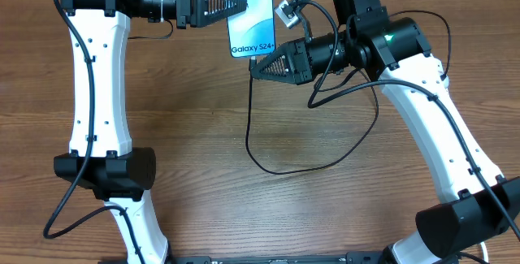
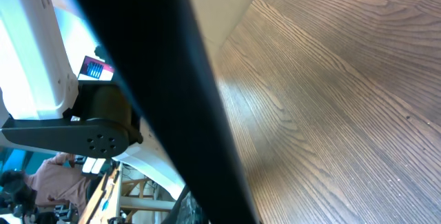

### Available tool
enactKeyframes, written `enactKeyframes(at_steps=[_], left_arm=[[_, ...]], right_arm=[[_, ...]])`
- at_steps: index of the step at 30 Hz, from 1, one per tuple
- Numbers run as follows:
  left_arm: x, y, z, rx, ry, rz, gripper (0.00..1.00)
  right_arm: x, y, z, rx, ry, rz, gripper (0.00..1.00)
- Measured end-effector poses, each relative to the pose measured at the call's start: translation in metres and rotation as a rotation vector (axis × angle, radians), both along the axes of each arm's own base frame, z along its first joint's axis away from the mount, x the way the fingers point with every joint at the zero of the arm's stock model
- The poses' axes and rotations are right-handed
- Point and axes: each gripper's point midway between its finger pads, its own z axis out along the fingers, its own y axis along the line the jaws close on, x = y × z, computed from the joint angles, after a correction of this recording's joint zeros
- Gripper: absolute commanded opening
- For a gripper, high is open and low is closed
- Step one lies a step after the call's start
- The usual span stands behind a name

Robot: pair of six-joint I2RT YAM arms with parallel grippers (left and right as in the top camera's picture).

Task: Plug charger to phone and switch on socket

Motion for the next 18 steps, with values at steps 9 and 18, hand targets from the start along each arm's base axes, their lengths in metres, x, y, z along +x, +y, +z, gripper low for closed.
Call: enactKeyframes(at_steps=[9,18], left_arm=[[-0.0009,0.0002,-0.0014,0.005,0.004,0.001,0.04],[-0.0029,0.0031,-0.0046,0.015,0.021,0.007,0.04]], right_arm=[[-0.0008,-0.0002,-0.0006,-0.003,0.008,0.000,0.04],[0.0000,-0.0004,-0.0023,-0.012,0.007,-0.007,0.04]])
